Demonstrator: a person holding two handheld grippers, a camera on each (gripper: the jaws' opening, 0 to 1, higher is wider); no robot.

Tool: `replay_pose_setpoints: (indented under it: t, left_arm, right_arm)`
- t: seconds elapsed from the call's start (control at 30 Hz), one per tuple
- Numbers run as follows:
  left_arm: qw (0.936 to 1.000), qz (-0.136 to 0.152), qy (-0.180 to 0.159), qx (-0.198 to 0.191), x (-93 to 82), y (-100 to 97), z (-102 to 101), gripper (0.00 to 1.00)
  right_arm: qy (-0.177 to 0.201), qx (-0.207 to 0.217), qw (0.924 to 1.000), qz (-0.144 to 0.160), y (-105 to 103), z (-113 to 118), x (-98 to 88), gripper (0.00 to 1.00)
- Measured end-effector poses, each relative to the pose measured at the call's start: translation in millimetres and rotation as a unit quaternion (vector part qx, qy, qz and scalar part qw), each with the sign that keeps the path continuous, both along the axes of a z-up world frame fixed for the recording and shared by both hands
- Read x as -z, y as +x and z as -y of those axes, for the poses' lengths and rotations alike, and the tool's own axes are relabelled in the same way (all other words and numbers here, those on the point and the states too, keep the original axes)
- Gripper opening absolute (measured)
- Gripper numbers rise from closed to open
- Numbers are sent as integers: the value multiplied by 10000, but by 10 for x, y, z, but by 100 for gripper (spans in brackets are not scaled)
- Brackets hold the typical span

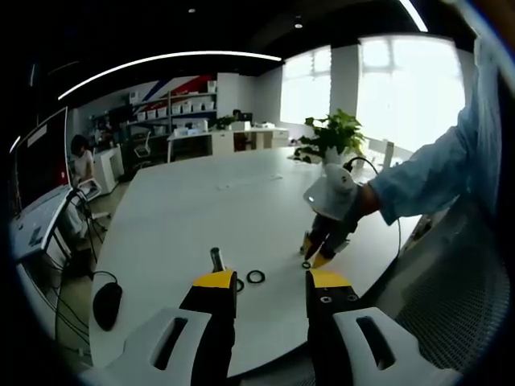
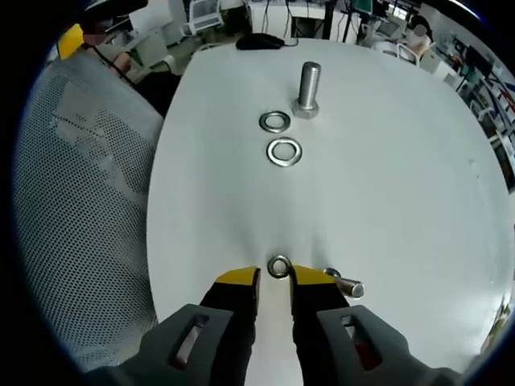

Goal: Place the washer onto the threaded stud by aligning its center hole with the stud, sliding it down to the base, and recovering from edge contact or off-axis alignment until the washer reaches the visible bottom stop.

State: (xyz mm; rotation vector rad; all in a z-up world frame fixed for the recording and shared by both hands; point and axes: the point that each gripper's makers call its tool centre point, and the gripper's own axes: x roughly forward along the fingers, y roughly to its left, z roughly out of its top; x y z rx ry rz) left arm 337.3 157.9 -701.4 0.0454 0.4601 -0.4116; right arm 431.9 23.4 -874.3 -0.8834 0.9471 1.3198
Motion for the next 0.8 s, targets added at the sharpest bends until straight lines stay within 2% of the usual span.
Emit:
replay_pose_setpoints:
  t: [0.3, 0.43, 0.8]
  left_arm:
    - [10000, -82, -6, -3, 31, 2, -7, 32]
    - [10000, -47, -29, -45, 16, 9, -19, 32]
    - [9999, -101, -15, -32, 35, 5, -12, 32]
  right_arm:
    - [19, -70, 10000, 49, 0, -14, 26, 20]
    - [98, 2, 9999, 98, 11, -33, 27, 15]
    - [143, 2, 9998, 129, 16, -47, 1, 15]
